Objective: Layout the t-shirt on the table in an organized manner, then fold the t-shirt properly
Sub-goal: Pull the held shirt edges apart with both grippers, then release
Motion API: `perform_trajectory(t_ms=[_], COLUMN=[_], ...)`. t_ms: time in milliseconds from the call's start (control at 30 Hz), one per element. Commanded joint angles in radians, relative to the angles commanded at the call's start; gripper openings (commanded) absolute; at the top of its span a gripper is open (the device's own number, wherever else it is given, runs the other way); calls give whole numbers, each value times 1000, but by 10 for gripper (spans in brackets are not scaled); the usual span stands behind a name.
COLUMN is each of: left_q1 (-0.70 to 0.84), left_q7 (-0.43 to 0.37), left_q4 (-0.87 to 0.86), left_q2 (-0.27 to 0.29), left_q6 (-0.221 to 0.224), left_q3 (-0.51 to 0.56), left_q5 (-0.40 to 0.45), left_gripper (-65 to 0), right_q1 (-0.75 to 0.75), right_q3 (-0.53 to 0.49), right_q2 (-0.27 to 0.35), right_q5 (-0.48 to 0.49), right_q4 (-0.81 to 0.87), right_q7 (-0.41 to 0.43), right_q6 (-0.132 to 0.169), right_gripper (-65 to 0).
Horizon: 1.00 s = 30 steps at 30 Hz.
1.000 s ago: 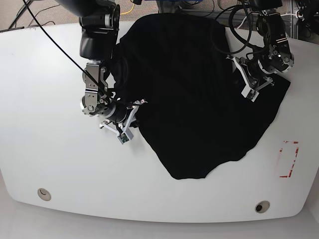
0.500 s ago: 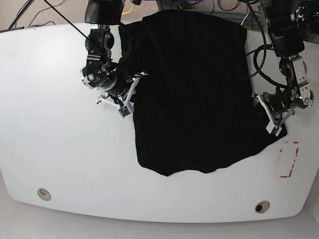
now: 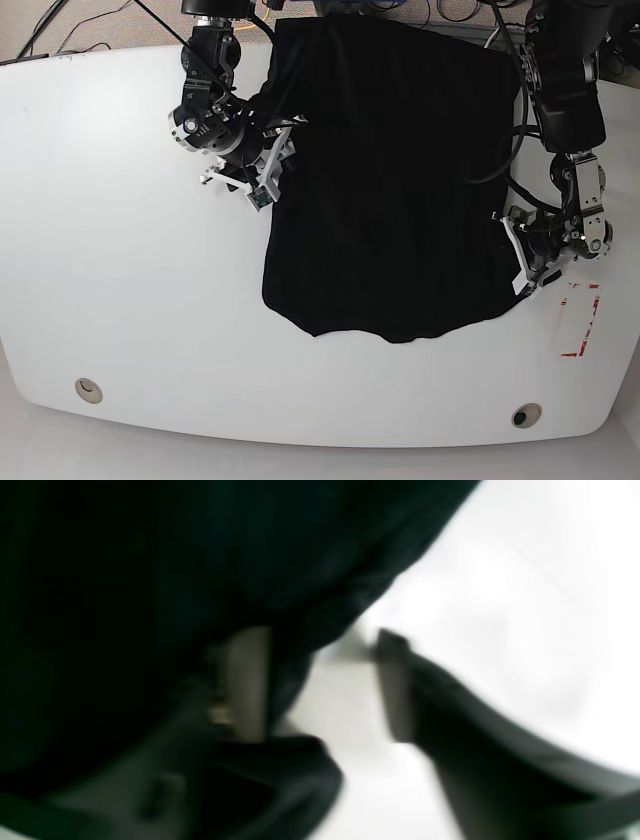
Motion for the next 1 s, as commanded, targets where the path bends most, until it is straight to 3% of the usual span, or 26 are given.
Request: perform_trajectory(t_ms=[167, 400, 567, 767, 1000], left_q1=[83, 279, 420, 565, 686], left_q7=[91, 92, 150, 193, 193], left_q4=[164, 416, 577, 733, 787], left_q2=[-3, -46, -48, -38, -8], left_q6=[0, 0, 0, 0, 0], left_q3=[-5, -5, -51, -106, -112], left_q5=[-32, -84, -92, -95, -95], left_gripper=[-401, -401, -401, -401, -401], right_q1=[74, 273, 434, 595, 733], right_q3=[0, 0, 2, 2, 2], right_q2=[49, 98, 110, 110, 129], right_q5=[0, 9, 11, 3, 8], right_q4=[21, -181, -379, -609, -861], right_q7=[-2, 0, 15, 101, 224], right_q6=[0, 0, 0, 0, 0], right_gripper=[-14, -16, -16, -16, -16])
